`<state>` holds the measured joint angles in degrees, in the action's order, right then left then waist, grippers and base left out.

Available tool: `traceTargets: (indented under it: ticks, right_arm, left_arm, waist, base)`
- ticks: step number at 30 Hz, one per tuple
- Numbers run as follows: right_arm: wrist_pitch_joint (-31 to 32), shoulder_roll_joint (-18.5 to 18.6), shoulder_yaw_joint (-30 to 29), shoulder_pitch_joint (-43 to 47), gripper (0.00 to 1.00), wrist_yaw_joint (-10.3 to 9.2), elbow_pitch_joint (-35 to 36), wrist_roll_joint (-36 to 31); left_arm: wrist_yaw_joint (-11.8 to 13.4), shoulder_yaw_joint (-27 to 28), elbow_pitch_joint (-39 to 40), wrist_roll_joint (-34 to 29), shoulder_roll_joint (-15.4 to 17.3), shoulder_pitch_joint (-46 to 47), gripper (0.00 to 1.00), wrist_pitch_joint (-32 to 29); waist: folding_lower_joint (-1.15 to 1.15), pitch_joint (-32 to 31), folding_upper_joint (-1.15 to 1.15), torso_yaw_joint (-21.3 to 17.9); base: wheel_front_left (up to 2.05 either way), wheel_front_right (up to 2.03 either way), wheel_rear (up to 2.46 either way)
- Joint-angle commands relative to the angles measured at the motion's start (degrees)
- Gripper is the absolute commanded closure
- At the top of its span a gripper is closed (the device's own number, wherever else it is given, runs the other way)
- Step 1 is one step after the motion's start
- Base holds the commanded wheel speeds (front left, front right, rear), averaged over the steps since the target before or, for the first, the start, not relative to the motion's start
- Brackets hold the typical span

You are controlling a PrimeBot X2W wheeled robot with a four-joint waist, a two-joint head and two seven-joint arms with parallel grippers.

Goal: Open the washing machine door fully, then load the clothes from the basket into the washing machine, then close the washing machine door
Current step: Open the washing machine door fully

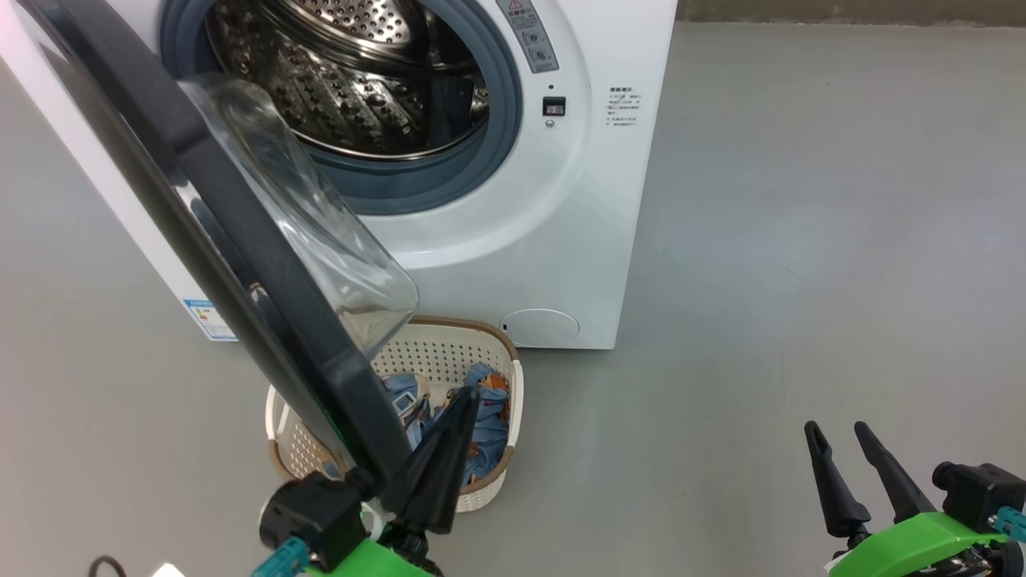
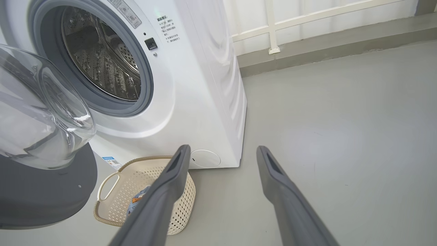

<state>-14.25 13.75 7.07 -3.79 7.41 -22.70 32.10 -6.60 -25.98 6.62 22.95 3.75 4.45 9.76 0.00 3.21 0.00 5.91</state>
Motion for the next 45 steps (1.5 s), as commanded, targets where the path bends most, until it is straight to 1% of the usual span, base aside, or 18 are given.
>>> traceTargets:
  ticks: [1,9,17,31,45]
  right_arm:
    - [-0.7,0.4,1.3,-0.6,0.0,0.08,1.3,-0.6]
    - [-0.7,0.3,1.4,-0.8,0.0,0.08,1.3,-0.5]
    - [-0.7,0.3,1.3,-1.0,0.0,0.08,1.4,-0.5]
    - [-0.7,0.4,0.7,-0.9,0.0,0.08,1.8,-0.9]
    - [-0.7,0.9,0.4,-0.7,0.0,0.08,2.0,-1.1]
  left_arm:
    - [0.4,1.7,-0.1,0.6,-0.3,1.2,1.0,0.8]
    - [0.8,3.3,-9.4,2.4,-0.5,3.1,1.0,3.5]
    - [0.9,5.7,-13.8,3.5,-0.6,5.3,1.0,4.8]
    - [0.7,8.7,-15.1,3.3,-0.7,5.0,1.0,5.2]
    - [0.8,11.8,-12.5,2.3,-0.7,1.5,1.0,5.2]
  waist:
    - [0.0,0.0,0.0,0.0]
    - [0.0,0.2,0.0,-0.2]
    - [0.0,0.6,0.0,-0.2]
    - [0.0,0.8,0.0,1.3]
    - [0.0,0.7,0.0,5.8]
  base:
    - [0.0,0.0,0.0]
    - [0.0,0.0,0.0]
    - [0.0,0.0,0.0]
    - [0.0,0.0,0.0]
    - [0.0,0.0,0.0]
